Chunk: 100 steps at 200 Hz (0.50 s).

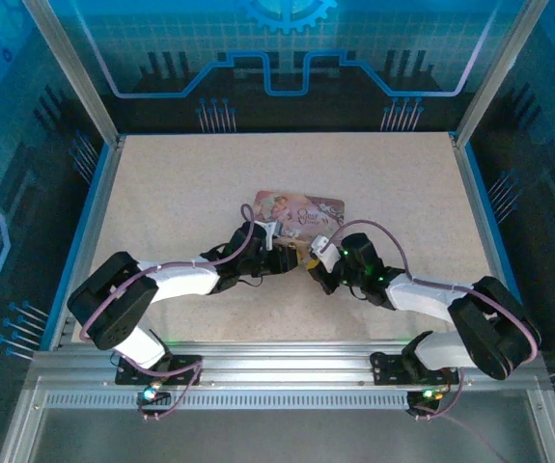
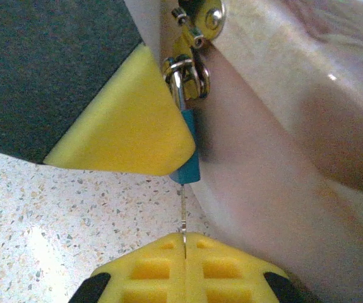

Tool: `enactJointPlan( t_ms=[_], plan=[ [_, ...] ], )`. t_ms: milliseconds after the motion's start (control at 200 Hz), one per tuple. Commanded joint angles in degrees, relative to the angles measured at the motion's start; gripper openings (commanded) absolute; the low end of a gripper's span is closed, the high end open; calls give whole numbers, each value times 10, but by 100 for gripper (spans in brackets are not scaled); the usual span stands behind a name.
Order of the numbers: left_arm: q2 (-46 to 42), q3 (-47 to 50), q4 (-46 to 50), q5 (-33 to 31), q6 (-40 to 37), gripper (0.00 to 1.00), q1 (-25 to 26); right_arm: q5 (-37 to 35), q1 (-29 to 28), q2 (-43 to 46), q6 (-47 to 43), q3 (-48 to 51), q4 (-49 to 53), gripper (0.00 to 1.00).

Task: Unlock the padlock with the key

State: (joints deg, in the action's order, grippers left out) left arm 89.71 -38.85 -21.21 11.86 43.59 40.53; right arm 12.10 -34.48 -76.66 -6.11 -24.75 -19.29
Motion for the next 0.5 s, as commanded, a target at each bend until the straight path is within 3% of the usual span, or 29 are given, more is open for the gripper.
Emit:
enactJointPlan(
  t_ms=[0, 495],
  plan=[
    [-20, -20, -16, 12, -4, 22, -4, 18, -4, -7, -7, -12, -19, 0],
    [-18, -19, -15, 16, -3, 22, -3, 18, 0, -1, -1, -6, -47, 0]
  ],
)
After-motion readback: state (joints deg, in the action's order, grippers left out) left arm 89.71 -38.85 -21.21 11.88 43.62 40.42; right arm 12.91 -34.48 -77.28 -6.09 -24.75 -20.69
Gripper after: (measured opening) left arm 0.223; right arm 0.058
